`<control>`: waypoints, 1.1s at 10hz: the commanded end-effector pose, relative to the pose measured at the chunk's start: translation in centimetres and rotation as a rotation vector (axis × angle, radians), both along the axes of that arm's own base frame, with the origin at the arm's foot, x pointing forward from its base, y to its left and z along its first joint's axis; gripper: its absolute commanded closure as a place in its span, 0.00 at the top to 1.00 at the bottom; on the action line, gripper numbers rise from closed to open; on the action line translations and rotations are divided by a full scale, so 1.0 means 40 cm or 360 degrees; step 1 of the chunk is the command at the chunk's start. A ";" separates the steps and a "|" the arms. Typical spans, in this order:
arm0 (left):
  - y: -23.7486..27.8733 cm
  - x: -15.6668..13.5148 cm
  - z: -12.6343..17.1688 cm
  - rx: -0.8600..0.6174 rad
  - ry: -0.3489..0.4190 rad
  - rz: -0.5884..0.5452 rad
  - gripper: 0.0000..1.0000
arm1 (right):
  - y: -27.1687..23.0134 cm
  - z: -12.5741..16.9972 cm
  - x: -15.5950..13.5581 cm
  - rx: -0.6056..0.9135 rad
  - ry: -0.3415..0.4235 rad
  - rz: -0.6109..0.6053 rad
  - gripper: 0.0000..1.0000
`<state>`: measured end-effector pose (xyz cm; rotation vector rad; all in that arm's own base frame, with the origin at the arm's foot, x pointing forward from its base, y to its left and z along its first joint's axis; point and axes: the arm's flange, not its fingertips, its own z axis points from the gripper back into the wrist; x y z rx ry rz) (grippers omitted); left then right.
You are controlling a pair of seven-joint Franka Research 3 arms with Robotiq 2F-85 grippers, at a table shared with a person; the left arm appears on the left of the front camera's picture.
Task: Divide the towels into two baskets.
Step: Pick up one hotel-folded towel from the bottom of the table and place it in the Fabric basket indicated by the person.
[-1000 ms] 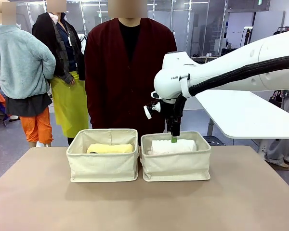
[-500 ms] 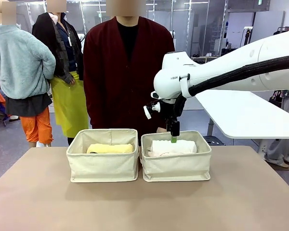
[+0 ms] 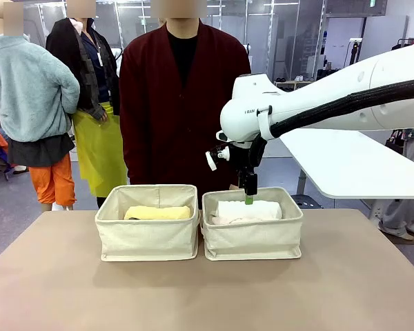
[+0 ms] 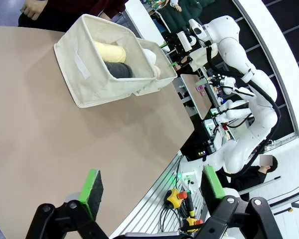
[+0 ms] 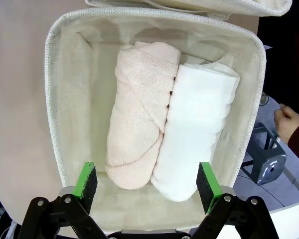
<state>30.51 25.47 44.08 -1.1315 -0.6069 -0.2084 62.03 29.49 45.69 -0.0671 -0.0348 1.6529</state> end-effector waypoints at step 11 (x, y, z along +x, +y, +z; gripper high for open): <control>0.002 -0.015 0.007 0.0009 -0.0001 -0.0018 1.00 | -0.633 0.202 -0.433 0.1011 0.0208 -0.0753 1.00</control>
